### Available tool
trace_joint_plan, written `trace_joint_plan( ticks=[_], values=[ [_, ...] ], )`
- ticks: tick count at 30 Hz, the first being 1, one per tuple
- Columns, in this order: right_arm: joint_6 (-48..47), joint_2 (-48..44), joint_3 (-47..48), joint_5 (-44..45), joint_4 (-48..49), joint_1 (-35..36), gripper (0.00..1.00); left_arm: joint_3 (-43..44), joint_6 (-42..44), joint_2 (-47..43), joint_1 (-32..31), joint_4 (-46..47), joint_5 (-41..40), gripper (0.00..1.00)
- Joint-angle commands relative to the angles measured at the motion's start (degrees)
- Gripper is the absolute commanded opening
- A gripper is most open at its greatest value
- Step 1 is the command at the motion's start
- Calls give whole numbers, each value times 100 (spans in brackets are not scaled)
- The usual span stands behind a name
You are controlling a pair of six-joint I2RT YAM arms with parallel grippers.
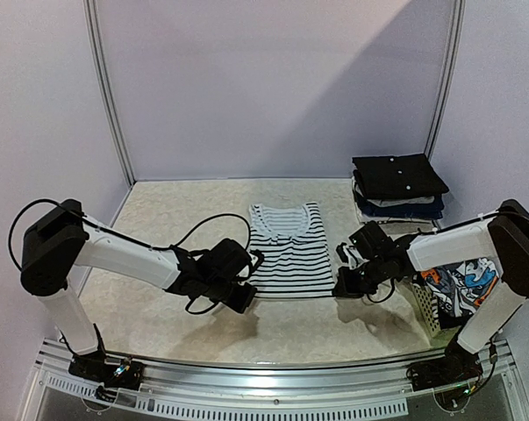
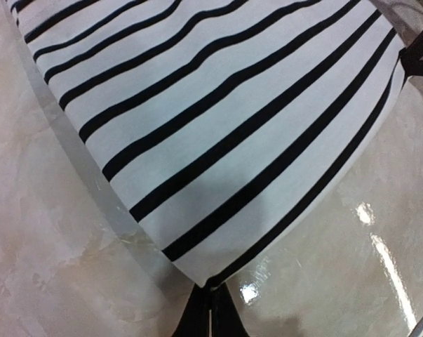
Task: Fold and stack the mixed laundry pile
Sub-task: Move the 2/3-rectangle-folded tank top to the center of the board, then fold the 2/3-rectangle-folded tank top at the center of the board.
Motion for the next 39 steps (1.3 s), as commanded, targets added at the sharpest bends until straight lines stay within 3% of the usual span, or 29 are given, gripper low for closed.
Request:
trace_joint_plan(
  ticks=[1, 9, 20, 25, 39],
  values=[
    [112, -268, -130, 28, -277, 47, 0, -57, -156, -107, -100, -52, -195, 0],
    [86, -658, -106, 70, -698, 129, 0, 211, -297, -406, -343, -527, -219, 0],
    [34, -1952, 209, 320, -2036, 534, 0, 800, -747, -1106, -929, -2013, -506, 0],
    [80, -2504, 528, 652, -2538, 586, 0, 1065, -752, -1390, -999, -2272, -419, 0],
    [-202, -2401, 1797, 1408, -3523, 613, 0, 1960, -463, -1621, -990, -3269, -1048, 0]
  ],
)
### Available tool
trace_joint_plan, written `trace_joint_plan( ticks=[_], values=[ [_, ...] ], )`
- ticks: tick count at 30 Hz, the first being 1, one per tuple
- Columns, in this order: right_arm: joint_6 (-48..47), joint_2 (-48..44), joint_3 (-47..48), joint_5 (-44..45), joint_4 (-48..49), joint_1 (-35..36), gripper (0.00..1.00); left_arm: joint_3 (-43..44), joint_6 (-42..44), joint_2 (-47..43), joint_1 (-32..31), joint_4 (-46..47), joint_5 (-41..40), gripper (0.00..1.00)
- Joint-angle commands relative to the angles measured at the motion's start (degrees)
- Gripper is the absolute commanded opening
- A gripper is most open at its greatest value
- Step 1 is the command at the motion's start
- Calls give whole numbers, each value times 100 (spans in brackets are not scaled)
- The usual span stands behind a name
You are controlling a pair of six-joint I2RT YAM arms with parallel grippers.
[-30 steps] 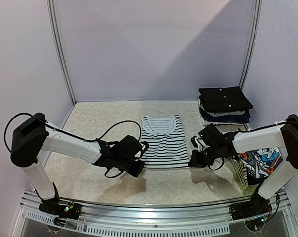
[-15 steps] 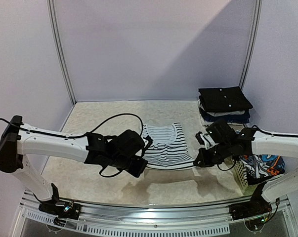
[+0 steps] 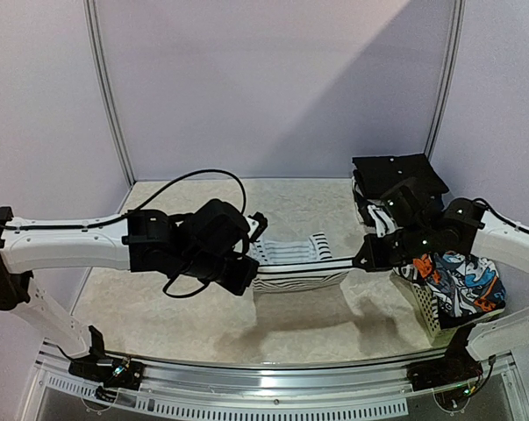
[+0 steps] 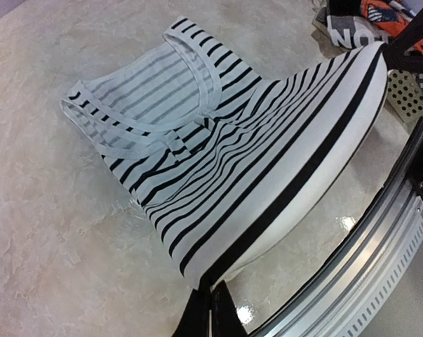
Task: Fold and stack the mixed laundry pile
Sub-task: Fold the 2/3-rectangle-folded tank top at the center of the board.
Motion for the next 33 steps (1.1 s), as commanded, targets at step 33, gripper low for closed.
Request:
trace_joint_plan(
  ticks=[33],
  values=[
    [-981, 3454, 3233, 1514, -710, -946, 0, 1704, 1277, 1940, 2174, -566, 669, 0]
  ],
)
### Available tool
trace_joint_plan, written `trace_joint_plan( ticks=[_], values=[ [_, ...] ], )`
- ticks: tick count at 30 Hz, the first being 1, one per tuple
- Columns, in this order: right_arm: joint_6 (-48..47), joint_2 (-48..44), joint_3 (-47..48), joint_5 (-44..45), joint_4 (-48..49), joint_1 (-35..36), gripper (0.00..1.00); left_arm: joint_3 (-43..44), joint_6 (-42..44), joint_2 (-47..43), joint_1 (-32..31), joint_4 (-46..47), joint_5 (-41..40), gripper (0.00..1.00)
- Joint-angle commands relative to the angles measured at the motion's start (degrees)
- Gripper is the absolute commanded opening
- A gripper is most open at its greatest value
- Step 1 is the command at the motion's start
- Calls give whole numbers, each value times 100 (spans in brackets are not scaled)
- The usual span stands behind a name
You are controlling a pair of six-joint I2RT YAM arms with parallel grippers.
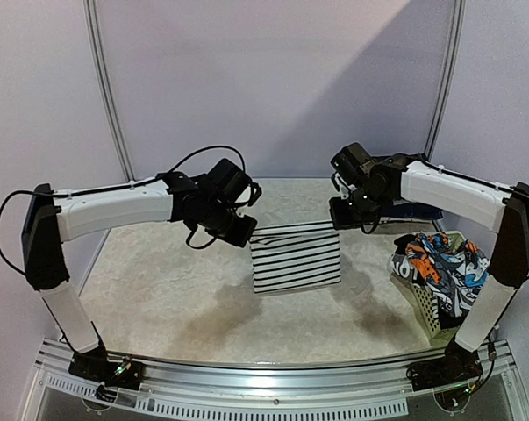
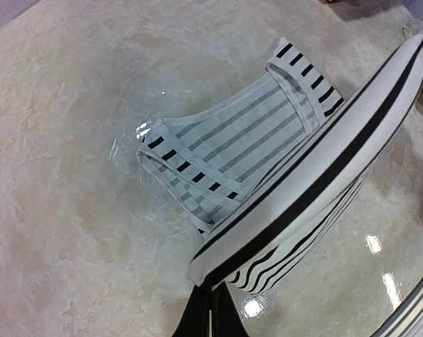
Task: Fold and stack the mixed laundry pile
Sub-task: Fold the 2/3-rectangle-folded tank top at the center of the board.
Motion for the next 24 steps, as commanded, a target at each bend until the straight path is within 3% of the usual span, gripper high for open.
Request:
trace_joint_plan(
  ticks=[1, 24],
  values=[
    [-173, 444, 354, 131, -36, -341, 0, 353, 174, 443, 306, -277, 134, 0],
    [-542, 2122, 1471, -452, 194, -866, 0, 1698, 377, 1916, 847, -625, 177, 0]
  ],
)
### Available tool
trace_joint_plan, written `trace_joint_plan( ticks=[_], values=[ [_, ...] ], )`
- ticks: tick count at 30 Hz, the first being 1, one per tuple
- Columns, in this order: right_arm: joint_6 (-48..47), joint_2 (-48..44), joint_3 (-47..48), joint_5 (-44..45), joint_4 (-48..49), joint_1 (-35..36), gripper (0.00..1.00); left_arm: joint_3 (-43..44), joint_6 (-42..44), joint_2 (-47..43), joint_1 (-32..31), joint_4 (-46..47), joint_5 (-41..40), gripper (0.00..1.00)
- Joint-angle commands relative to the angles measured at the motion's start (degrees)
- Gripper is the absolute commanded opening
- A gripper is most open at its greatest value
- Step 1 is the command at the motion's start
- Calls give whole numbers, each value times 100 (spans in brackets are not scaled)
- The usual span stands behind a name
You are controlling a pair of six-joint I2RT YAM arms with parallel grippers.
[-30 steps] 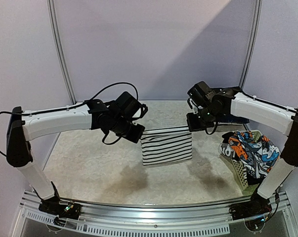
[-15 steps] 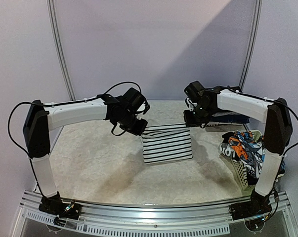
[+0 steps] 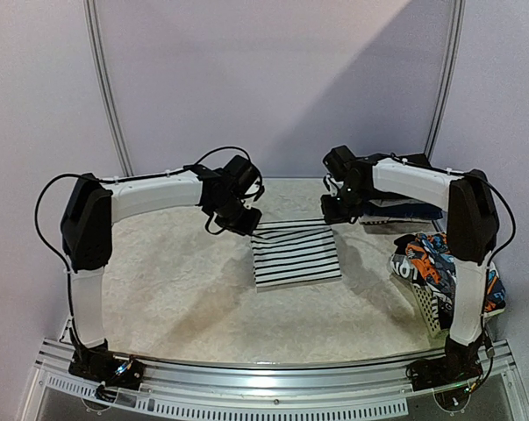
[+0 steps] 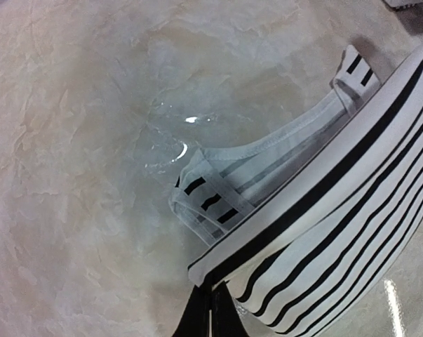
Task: Fold and stack the mixed laundry pile
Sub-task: Fold the 2/3-rectangle-folded tank top at the center of the board.
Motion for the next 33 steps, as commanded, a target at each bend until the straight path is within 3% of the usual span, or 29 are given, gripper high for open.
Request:
trace_joint_plan(
  ticks=[1, 22, 24, 26, 30, 33],
  values=[
    [-118, 347, 220, 28, 2, -197, 0, 303, 82, 296, 175, -327, -46, 0],
    [-170, 1122, 831, -131, 86, -320, 0, 845, 153, 1203, 454, -208, 0, 2],
    [-131, 1209, 901, -116, 108, -348, 4, 868, 159, 1280, 486, -116, 2, 8],
    [-58, 1280, 969, -84, 184, -368, 16, 860, 210, 1353, 514, 142, 12, 17],
    [68, 1365, 1504, -15, 130, -412, 38, 1078, 269, 1446, 584, 342, -257, 41],
    [95, 1161, 1677, 9, 90, -415, 47, 940, 280, 1078, 577, 580, -409, 61]
  ],
)
